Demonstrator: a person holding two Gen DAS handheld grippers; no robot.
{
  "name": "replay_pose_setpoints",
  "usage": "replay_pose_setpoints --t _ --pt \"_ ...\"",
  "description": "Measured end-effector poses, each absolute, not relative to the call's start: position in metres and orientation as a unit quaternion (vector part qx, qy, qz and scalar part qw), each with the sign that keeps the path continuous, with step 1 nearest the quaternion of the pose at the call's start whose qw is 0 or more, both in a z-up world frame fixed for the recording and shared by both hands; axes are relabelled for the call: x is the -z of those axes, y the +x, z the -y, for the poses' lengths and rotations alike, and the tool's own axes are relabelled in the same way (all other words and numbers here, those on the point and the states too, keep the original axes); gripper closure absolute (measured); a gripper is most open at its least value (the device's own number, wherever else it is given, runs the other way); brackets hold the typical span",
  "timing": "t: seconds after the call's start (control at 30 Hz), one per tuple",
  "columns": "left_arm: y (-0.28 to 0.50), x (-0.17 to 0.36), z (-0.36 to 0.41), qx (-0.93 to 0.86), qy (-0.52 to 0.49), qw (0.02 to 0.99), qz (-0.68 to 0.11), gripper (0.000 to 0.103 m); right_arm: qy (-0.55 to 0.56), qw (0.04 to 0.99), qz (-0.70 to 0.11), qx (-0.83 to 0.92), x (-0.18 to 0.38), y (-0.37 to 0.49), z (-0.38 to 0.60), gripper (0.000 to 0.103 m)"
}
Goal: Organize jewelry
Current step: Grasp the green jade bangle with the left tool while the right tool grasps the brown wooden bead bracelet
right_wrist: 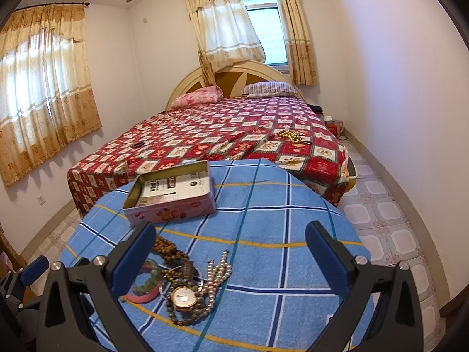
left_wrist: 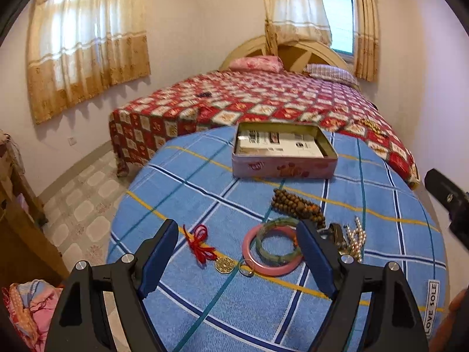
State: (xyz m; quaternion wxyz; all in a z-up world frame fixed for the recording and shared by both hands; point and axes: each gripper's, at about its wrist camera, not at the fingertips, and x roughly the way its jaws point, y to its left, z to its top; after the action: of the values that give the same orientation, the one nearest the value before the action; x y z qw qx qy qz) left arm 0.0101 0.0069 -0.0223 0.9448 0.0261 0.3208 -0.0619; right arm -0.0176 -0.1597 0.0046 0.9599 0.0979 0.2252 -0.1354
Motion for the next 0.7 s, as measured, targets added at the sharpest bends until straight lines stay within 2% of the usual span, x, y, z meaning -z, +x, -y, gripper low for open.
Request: replay_pose_setpoints --t 0.17,0.23,0.3,0.37,0.43,0.5,0.53,0.57,0.7 --pt "0.024 0.043 -0.013 0.084 0.025 0.933 -0.348 0.02 0.094 0.959 -0.234 0.127 0.004 -0.007 0.174 0.0" --pt "0.029 0.048 -0.013 0.1 0.024 0.929 -0.356 0.02 0.086 0.958 -0.241 0.127 0.009 -0.002 0.177 0.005" --pt "0.034 0.052 -0.01 0.113 0.023 0.924 -0.364 0.02 0.083 0.955 -0.257 0.125 0.015 0.005 0.182 0.016" --pt "0.036 0.055 -0.003 0.135 0.021 0.919 -0.369 0.02 0.088 0.951 -0.272 0.113 0.02 0.013 0.186 0.022" --pt "0.037 0.057 0.007 0.159 0.029 0.915 -0.369 0.02 0.092 0.947 -0.287 0.113 0.028 0.019 0.19 0.023" --pt "0.038 0.06 0.021 0.179 0.045 0.911 -0.368 0.031 0.098 0.943 -0.296 0.114 0.034 0.022 0.194 0.023" --pt "0.041 0.062 0.028 0.192 0.053 0.906 -0.373 0.049 0.102 0.941 -0.302 0.113 0.037 0.024 0.196 0.023" --pt "0.045 0.065 0.032 0.202 0.056 0.901 -0.38 0.06 0.105 0.939 -0.307 0.113 0.039 0.026 0.198 0.023" --pt "0.059 0.079 0.041 0.217 0.054 0.886 -0.407 0.062 0.113 0.936 -0.313 0.117 0.043 0.029 0.205 0.023"
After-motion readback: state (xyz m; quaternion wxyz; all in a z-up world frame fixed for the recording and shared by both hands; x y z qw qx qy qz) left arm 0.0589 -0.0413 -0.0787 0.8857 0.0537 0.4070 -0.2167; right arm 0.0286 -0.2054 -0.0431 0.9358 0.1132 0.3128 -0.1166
